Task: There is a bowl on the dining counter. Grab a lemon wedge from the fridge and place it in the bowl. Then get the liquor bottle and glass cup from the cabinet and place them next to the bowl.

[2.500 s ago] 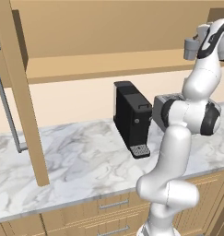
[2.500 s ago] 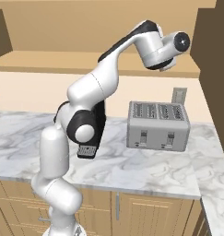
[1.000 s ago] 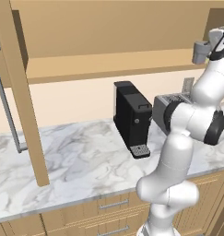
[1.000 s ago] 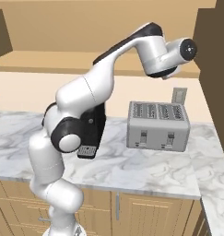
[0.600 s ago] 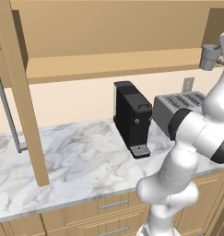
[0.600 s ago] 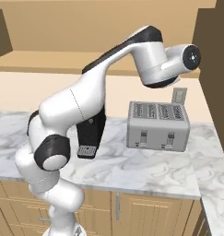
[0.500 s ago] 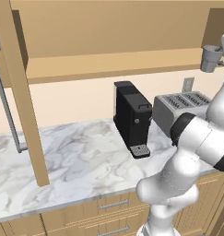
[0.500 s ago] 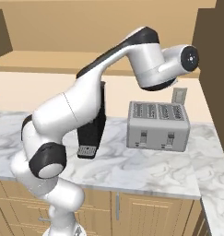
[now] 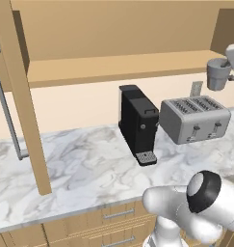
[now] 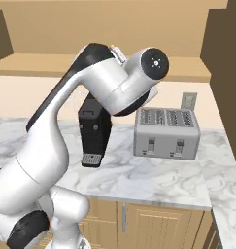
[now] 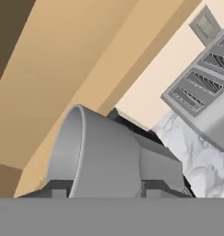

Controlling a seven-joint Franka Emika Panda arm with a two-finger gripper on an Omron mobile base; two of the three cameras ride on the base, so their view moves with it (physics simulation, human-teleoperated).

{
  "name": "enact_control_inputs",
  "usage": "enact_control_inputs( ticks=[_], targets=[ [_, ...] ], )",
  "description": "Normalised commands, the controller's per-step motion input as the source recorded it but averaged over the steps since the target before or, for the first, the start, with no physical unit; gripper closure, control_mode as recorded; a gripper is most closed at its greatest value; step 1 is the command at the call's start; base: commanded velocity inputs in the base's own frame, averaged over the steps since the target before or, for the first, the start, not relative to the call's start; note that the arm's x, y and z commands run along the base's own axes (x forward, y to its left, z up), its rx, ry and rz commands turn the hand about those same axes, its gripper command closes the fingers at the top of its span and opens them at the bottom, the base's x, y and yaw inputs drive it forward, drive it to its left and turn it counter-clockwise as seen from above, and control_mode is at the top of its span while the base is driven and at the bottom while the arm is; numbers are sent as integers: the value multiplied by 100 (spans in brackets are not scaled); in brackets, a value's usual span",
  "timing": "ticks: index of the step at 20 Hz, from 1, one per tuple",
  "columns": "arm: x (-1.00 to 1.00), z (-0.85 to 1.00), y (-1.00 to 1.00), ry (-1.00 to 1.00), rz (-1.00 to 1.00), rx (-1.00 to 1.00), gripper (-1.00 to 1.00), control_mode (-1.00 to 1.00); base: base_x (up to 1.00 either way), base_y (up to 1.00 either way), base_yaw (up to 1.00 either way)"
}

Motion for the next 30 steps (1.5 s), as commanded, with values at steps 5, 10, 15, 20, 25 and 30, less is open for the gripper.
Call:
enact_control_inputs(
  ticks=[5,10,15,20,25,30],
  targets=[
    [-99,-23,63,-3,0,-8,100,-100,0,0,0],
    [-43,-12,44,1,0,0,100,-100,0,0,0],
    [-1,-1,40,14,0,0,100,-100,0,0,0],
    [2,0,11,20,0,0,100,-100,0,0,0],
    [-2,0,0,2,0,0,100,100,-62,0,0],
    [0,0,0,0,0,0,100,100,-100,0,0]
  ],
)
